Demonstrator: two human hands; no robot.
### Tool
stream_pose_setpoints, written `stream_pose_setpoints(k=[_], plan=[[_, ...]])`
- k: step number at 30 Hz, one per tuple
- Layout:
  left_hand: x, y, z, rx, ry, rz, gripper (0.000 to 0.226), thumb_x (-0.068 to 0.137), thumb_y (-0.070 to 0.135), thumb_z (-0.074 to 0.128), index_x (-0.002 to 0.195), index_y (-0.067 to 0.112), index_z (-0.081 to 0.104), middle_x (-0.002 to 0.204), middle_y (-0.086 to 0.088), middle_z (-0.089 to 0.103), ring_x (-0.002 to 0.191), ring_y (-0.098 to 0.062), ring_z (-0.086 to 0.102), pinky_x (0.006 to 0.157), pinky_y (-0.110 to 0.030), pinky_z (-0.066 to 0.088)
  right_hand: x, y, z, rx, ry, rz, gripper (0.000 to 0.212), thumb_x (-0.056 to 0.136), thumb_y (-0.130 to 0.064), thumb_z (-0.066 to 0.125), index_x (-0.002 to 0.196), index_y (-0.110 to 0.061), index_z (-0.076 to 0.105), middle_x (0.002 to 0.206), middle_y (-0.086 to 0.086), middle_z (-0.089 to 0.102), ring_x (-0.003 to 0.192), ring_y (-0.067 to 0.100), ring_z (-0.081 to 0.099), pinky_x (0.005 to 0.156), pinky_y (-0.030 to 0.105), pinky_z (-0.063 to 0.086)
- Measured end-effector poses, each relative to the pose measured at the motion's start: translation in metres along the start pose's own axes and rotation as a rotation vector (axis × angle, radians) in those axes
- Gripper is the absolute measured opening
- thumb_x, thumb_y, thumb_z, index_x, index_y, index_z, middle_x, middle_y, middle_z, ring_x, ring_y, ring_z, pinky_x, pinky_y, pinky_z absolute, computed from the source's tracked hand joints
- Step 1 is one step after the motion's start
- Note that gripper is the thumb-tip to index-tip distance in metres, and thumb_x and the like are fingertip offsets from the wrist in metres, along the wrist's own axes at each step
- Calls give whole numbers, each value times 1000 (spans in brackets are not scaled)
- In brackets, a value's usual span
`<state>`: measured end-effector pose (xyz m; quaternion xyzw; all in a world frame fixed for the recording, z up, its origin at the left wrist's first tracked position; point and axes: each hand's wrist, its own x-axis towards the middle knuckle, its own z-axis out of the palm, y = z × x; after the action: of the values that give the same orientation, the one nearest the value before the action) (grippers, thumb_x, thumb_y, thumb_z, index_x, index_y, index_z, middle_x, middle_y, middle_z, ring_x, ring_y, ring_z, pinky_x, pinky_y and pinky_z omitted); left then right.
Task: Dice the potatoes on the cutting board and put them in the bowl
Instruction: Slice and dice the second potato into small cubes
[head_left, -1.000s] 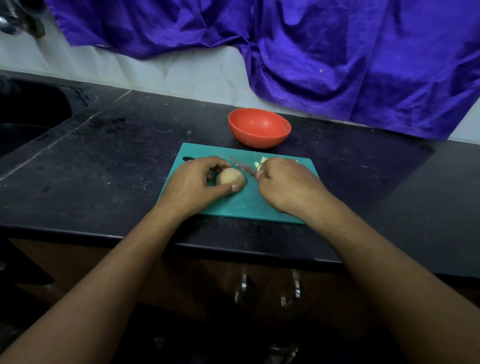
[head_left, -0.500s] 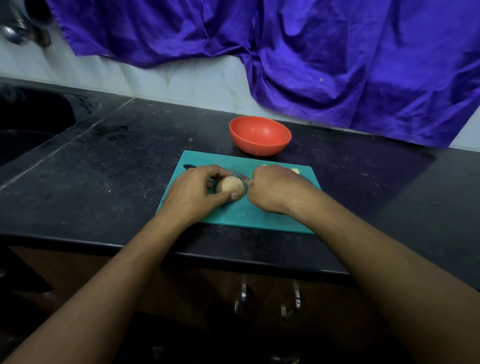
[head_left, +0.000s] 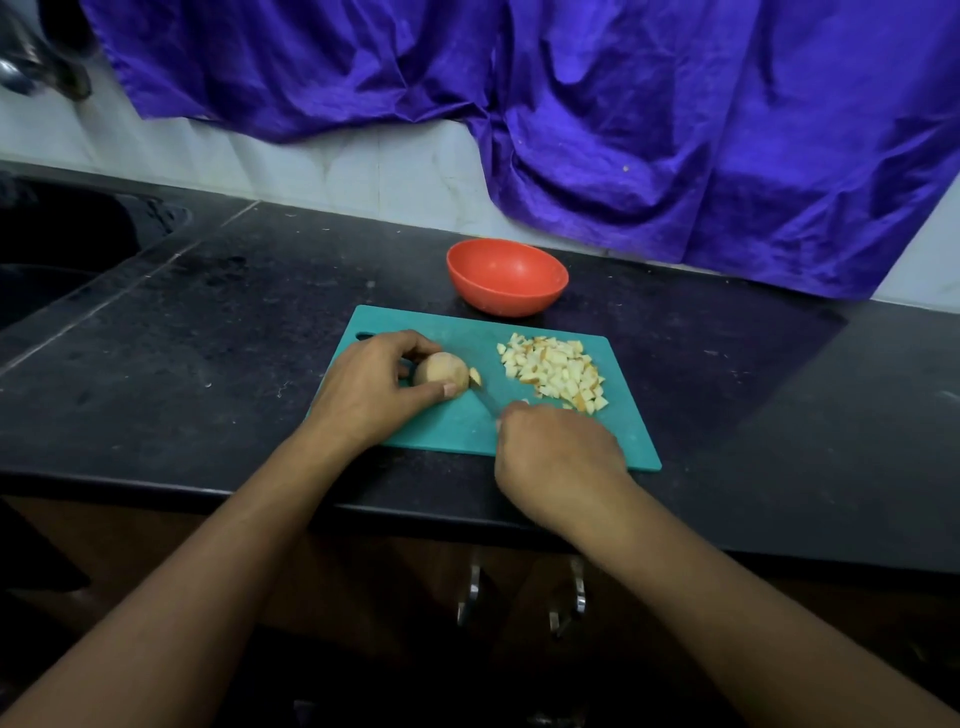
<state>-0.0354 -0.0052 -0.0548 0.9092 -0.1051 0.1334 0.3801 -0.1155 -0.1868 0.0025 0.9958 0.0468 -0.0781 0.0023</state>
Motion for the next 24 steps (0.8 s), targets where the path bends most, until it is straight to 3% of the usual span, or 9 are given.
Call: stream_pose_setpoints(k=[2, 5, 10, 15, 21, 24], plan=[[-3, 1, -3, -7, -9, 2, 46, 74, 47, 86, 115, 32, 72, 110, 18, 71, 88, 3, 62, 72, -20, 44, 3, 9, -3, 176, -38, 31, 29, 107, -37, 39, 112, -19, 62, 96, 0, 61, 91, 19, 62, 76, 39, 51], [-10, 0, -7, -25, -11, 8, 45, 74, 45, 87, 113, 30, 73, 107, 17, 72, 93, 0, 64, 80, -27, 51, 5, 13, -6, 318, -34, 21, 35, 109, -42, 36, 96, -21, 61, 89, -1, 61, 82, 15, 60, 66, 35, 44], [-18, -2, -12, -31, -12, 20, 42, 74, 43, 87, 111, 29, 73, 104, 17, 71, 95, -1, 65, 87, -33, 55, 11, 5, -24, 292, 70, -8, 36, 108, -38, 38, 80, -21, 53, 82, 1, 60, 77, 19, 60, 61, 34, 41], [-18, 0, -13, -35, -9, 30, 43, 75, 43, 87, 113, 29, 72, 105, 17, 71, 97, -1, 64, 88, -34, 55, 18, -7, -28, 224, 11, -16, 24, 104, -32, 45, 84, -22, 54, 86, -1, 59, 81, 18, 60, 65, 34, 46], [-18, 1, -12, -50, -1, 33, 41, 74, 40, 88, 111, 28, 74, 101, 17, 72, 95, -1, 64, 86, -34, 55, 25, -11, -38, 170, -39, -39, 27, 103, -30, 45, 79, -18, 52, 84, 1, 57, 82, 20, 60, 69, 34, 47], [-18, 1, -12, -52, 6, 31, 42, 73, 38, 89, 112, 27, 74, 102, 16, 71, 95, 0, 64, 86, -31, 54, 31, -18, -44, 153, -61, -50, 24, 103, -33, 45, 88, -16, 54, 82, 0, 52, 84, 21, 58, 74, 34, 47]])
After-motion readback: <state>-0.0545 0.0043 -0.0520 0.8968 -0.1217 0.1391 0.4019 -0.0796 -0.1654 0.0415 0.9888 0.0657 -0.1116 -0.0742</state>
